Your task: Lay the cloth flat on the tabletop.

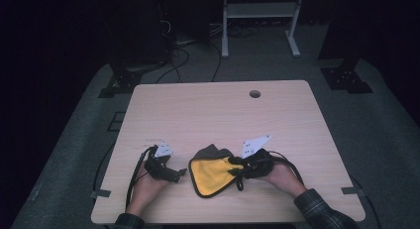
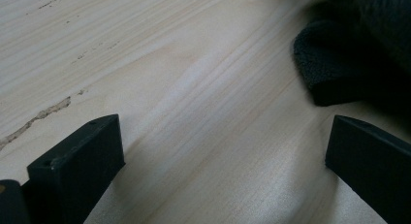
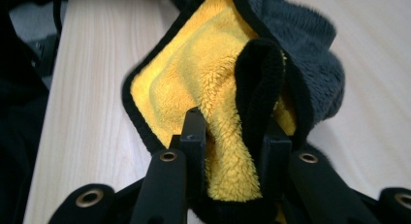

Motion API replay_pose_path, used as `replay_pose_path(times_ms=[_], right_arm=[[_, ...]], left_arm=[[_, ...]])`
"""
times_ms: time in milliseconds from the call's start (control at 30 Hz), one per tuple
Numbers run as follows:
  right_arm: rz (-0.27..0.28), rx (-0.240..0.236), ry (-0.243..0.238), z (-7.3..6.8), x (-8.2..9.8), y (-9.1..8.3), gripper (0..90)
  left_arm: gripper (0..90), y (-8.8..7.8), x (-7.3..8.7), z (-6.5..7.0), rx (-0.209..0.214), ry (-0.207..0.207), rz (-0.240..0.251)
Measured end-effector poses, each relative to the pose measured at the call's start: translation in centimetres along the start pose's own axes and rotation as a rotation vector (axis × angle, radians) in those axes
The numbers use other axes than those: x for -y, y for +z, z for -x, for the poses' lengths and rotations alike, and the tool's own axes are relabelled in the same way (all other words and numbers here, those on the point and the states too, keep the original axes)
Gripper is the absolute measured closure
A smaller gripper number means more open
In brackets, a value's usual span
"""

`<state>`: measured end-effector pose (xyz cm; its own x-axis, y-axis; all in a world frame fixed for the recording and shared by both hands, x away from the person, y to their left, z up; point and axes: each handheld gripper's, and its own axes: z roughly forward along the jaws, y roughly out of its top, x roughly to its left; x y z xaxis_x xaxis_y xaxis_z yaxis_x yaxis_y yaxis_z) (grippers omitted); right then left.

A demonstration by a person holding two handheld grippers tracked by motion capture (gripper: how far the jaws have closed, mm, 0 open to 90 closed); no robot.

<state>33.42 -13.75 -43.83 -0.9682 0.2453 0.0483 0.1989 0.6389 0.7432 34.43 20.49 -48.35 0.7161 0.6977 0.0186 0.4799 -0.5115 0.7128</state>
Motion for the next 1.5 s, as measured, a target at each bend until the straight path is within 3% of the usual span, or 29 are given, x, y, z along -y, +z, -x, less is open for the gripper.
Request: replay_pose_path(times_ms=[267, 300, 367, 500, 633, 867, 1000, 1267, 1500], right_arm=[[-0.073, 0.025, -0.018, 0.4, 1.1, 1.3, 60.0], [-0.08, 0.023, -0.009, 0.4, 1.3, 1.5, 52.7], [-0.077, 0.013, -0.001, 0.3, 1.3, 1.4, 42.5], [-0.034, 0.042, 0.022, -0.1, 1.1, 0.3, 33.8], [0.015, 0.078, 0.067, 0.0, 1.3, -1.5, 32.2], [0.02, 0.125, 0.13, -0.3, 3.2, -3.3, 32.3], [0.01, 0.112, 0.17, -1.2, 4.5, -3.8, 37.0], [-0.033, 0.064, 0.17, -4.1, 5.6, -2.9, 42.3], [-0.054, 0.052, 0.161, -5.1, 5.3, -1.6, 44.0]], left_arm=[[0.0, 0.0, 0.0, 0.0, -0.001, 0.0, 0.0], [0.0, 0.0, 0.0, 0.0, -0.001, -0.001, 0.0], [0.0, 0.0, 0.0, 0.0, -0.001, 0.0, -0.001], [0.0, 0.0, 0.0, 0.0, -0.002, -0.001, -0.001], [0.0, 0.0, 0.0, 0.0, -0.001, -0.003, 0.0], [0.0, 0.0, 0.0, 0.1, -0.003, -0.004, 0.003], [0.0, 0.0, 0.0, 0.1, -0.003, -0.005, 0.004], [0.0, 0.0, 0.0, 0.1, -0.003, -0.005, 0.003], [0.0, 0.0, 0.0, 0.1, -0.004, -0.007, 0.003]])
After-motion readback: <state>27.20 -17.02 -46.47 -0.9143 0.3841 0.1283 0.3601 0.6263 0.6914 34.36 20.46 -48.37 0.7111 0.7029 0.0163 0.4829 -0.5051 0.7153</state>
